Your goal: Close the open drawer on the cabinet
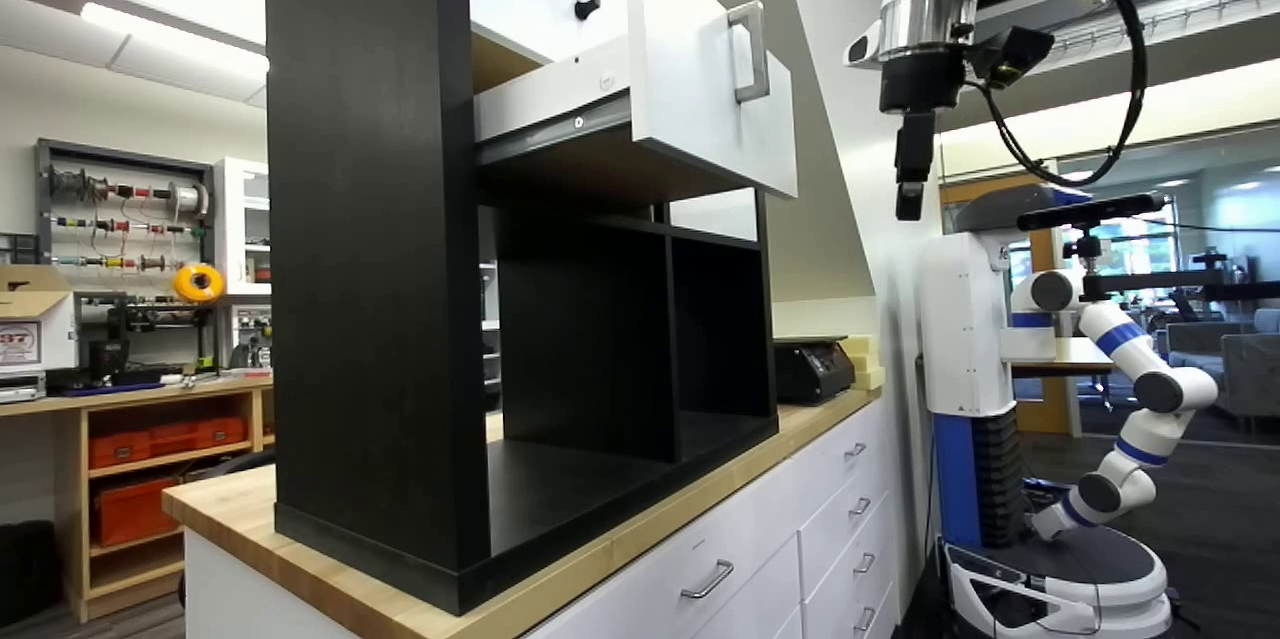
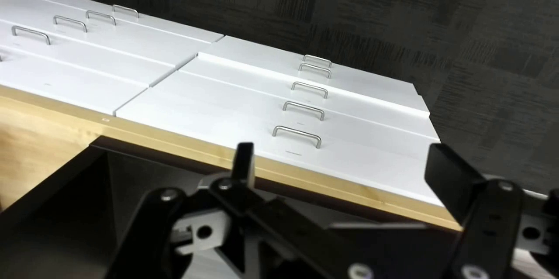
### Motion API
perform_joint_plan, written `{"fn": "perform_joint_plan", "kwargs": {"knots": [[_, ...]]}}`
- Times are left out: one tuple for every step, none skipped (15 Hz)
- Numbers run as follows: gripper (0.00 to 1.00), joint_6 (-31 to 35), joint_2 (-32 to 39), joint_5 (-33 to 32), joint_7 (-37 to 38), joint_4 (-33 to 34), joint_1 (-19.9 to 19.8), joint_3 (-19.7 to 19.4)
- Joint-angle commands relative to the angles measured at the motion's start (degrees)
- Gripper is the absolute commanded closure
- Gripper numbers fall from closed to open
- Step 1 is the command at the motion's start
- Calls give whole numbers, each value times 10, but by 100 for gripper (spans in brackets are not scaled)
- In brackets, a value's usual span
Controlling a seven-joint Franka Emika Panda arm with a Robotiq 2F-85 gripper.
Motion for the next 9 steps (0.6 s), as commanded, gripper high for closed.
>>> {"fn": "perform_joint_plan", "kwargs": {"knots": [[0,-22,-17,15,23,22,13,7],[0,-21,-19,17,26,27,16,10],[0,-20,-21,18,30,31,18,13],[0,-17,-22,21,34,35,21,16],[0,-14,-24,26,38,38,23,19],[0,-11,-25,29,42,42,26,22],[0,-8,-27,32,45,45,28,25],[0,-6,-28,35,50,48,30,28],[0,-3,-29,37,56,52,33,32]]}}
